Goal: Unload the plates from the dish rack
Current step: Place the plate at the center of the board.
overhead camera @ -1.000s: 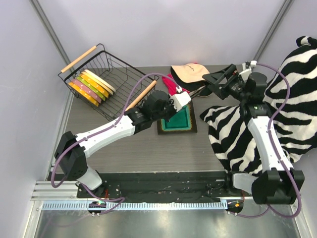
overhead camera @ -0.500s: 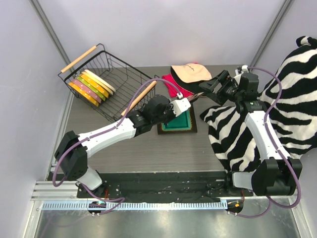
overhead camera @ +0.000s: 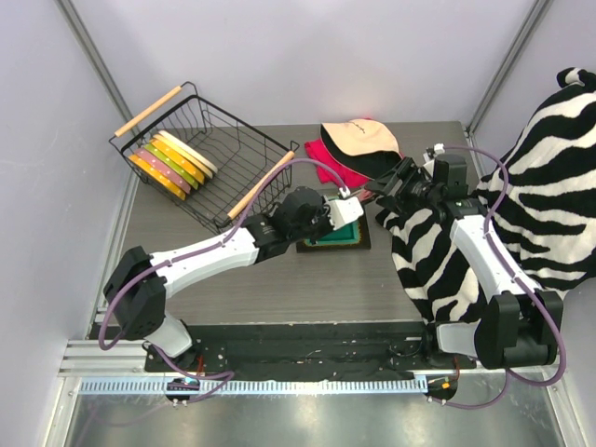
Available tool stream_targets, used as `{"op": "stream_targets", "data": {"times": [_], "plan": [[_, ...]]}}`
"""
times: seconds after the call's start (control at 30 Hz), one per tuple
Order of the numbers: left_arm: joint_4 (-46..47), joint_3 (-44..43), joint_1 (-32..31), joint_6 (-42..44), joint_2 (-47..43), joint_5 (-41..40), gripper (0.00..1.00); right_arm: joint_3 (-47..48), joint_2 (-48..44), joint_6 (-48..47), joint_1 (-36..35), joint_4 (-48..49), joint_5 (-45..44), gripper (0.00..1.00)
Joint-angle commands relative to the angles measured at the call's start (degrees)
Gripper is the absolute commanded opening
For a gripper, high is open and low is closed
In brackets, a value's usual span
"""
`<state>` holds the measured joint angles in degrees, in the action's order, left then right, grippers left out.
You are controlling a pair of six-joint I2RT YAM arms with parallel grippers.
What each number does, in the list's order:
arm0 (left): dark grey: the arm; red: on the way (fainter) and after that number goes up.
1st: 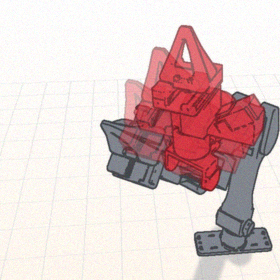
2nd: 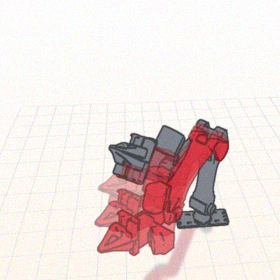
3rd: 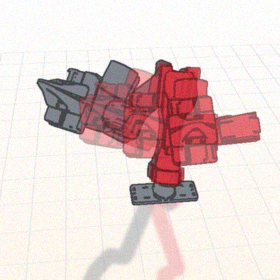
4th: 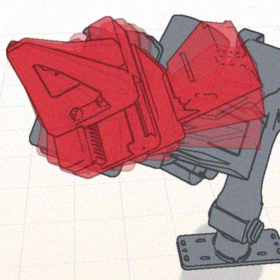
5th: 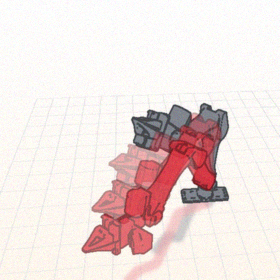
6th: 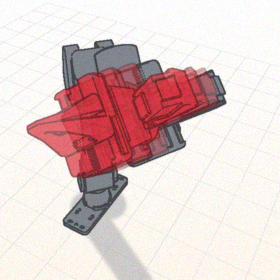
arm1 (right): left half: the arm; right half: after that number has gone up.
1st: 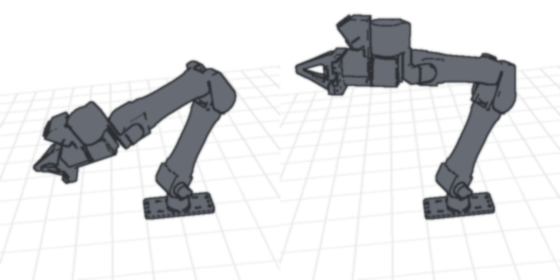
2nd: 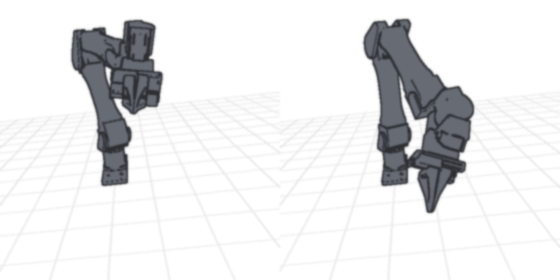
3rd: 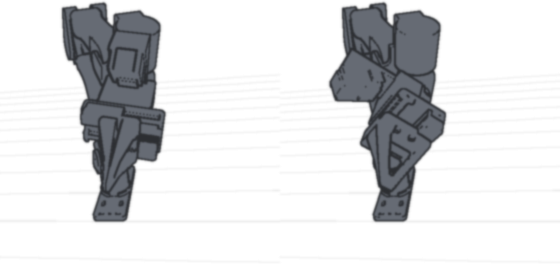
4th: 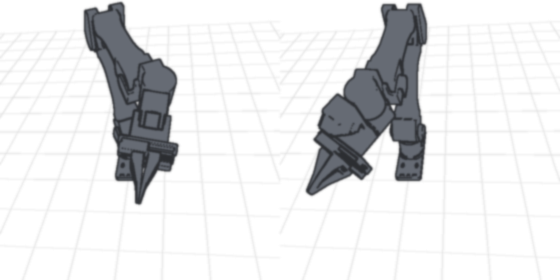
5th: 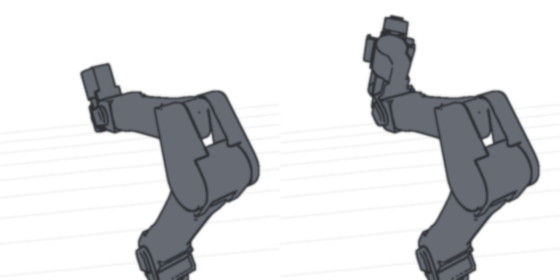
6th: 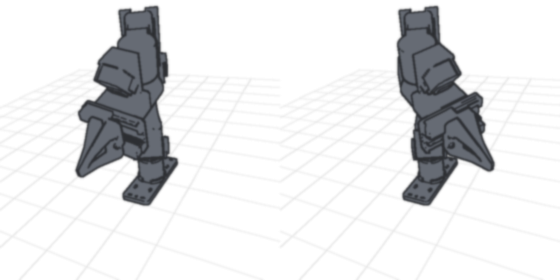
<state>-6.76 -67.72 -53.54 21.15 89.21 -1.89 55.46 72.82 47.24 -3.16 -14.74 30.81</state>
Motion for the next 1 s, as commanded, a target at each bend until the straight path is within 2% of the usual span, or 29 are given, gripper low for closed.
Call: {"op": "stream_targets", "data": {"times": [0.0,0.17,0.33,0.4,0.57,0.63,0.8,0.9,0.97], "plan": [[12.92,-2.24,-2.01,4.34,-2.46,-1.88,0.0,-1.05,0.22,-0.93,-0.18,1.56,0.92,0.67],[12.65,-0.83,-3.76,4.96,-2.02,-2.94,0.0,-4.13,-0.13,-0.66,-0.27,2.61,1.53,0.56],[12.3,-0.04,-4.29,4.08,-1.85,-4.35,0.01,-6.94,-1.01,-0.84,-0.27,3.05,1.54,0.32],[12.21,0.49,-4.29,2.94,-2.2,-4.35,0.05,-7.47,-1.36,-1.01,-0.27,3.14,1.62,0.24],[11.86,1.19,-4.29,0.3,-2.72,-3.91,0.15,-9.4,-1.62,-1.01,-0.27,3.93,1.8,0.11],[11.86,1.54,-4.29,-0.93,-2.73,-3.91,0.19,-10.45,-1.71,-0.49,-0.27,4.98,1.97,0.02],[11.6,2.51,-4.29,-2.86,-2.72,-4.61,0.27,-14.32,-3.2,2.49,-0.27,10.6,3.2,0.01],[11.69,2.95,-4.29,-3.83,-2.81,-4.88,0.34,-18.19,-4.43,4.69,-0.36,20.68,5.66,0.0],[11.51,3.12,-4.29,-4.27,-2.73,-4.7,0.41,-20.3,-5.14,5.75,-0.36,23.26,5.76,0.01]]}}
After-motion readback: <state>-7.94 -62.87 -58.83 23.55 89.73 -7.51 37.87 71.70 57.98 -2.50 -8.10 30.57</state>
